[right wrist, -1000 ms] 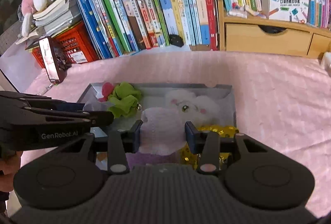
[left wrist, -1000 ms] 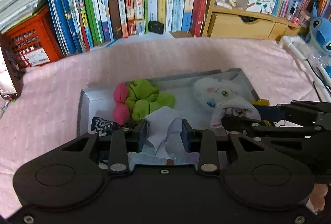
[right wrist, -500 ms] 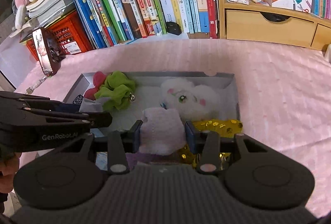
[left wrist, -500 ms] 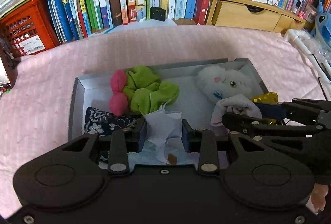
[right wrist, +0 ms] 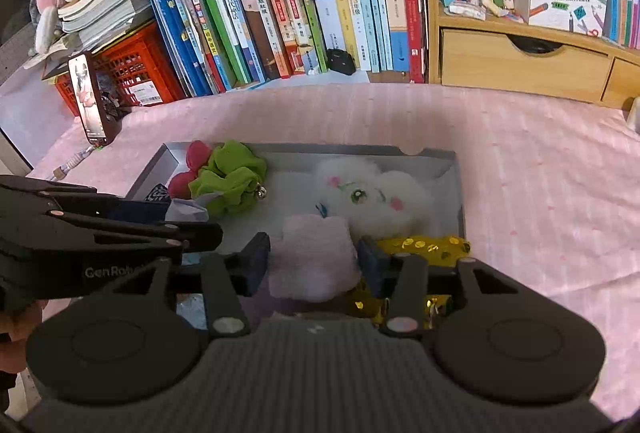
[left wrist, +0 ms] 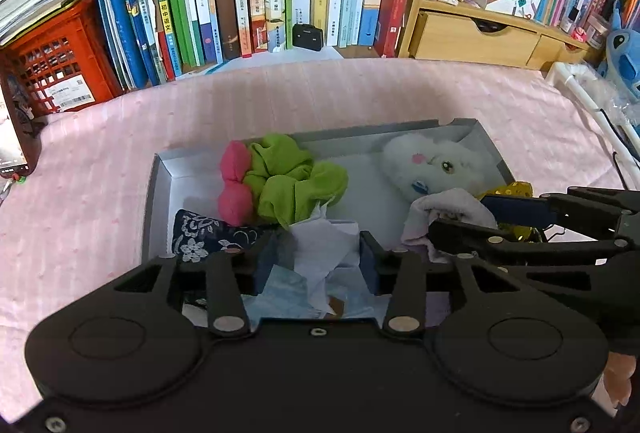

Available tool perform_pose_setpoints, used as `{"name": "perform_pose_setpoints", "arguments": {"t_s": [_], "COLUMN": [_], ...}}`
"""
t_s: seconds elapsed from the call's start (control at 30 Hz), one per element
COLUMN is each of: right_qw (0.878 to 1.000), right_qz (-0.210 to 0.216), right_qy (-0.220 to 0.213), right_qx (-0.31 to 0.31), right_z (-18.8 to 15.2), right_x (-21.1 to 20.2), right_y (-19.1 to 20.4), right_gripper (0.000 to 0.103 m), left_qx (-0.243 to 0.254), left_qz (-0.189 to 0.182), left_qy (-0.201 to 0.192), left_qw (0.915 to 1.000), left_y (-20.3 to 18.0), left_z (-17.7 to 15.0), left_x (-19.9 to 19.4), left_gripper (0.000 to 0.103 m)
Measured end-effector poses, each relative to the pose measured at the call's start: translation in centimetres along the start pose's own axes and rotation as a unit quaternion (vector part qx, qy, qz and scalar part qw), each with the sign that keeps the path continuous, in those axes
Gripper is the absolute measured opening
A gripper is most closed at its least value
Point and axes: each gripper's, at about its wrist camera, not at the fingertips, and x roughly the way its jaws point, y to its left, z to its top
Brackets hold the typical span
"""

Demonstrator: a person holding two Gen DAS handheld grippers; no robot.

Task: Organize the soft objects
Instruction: 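Lower the blue tissue into the tray with the left gripper while the right gripper lowers the pink cloth, then open the left gripper to release the tissue while the right gripper releases the pink cloth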

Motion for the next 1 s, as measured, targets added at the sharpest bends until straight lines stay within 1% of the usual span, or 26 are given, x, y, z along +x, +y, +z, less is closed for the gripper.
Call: {"name": "perform_pose_setpoints", "arguments": {"t_s": [0.2, 0.3, 0.4, 0.57, 0.73, 0.83, 1.0], "right_qw": [1.000, 1.000, 1.000, 0.999, 0.997, 0.995, 0.989], "right_qz": [0.001, -0.001, -0.003, -0.003, 0.000, -0.006, -0.019], "right_qy": [-0.009, -0.013, -0.018, -0.037, -0.061, -0.089, -0.137], "right_qx": [-0.006, -0.009, -0.013, -0.028, -0.035, -0.047, -0.059], "right_z": [0.0, 0.0, -0.1, -0.5, -1.2, -2.2, -3.8], "right_x": [-0.9, -1.5, -2.1, -4.3, -6.7, -8.5, -11.4], "right_y": [0.2, 0.4, 0.5, 1.2, 1.8, 2.5, 3.6], "right_gripper": [0.067, 0.068, 0.072, 0.077, 0.082, 0.083, 0.084], "left_qx": [0.004, -0.001, -0.001, 0.017, 0.021, 0.023, 0.013], "left_qz": [0.004, 0.004, 0.011, 0.020, 0.015, 0.012, 0.001], "left_qy": [-0.012, -0.015, -0.021, -0.057, -0.088, -0.114, -0.154], "left_qw": [0.9999, 0.9999, 0.9997, 0.9980, 0.9958, 0.9932, 0.9879], "left_y": [0.0, 0.1, 0.1, -0.1, -0.2, -0.3, -0.6], "left_z": [-0.2, -0.3, -0.7, -1.7, -3.2, -4.3, -6.5], "left_x": [-1.1, -1.7, -2.9, -5.8, -8.6, -10.5, -13.3], "left_gripper": [0.048, 0.052, 0.057, 0.067, 0.072, 0.075, 0.077]}}
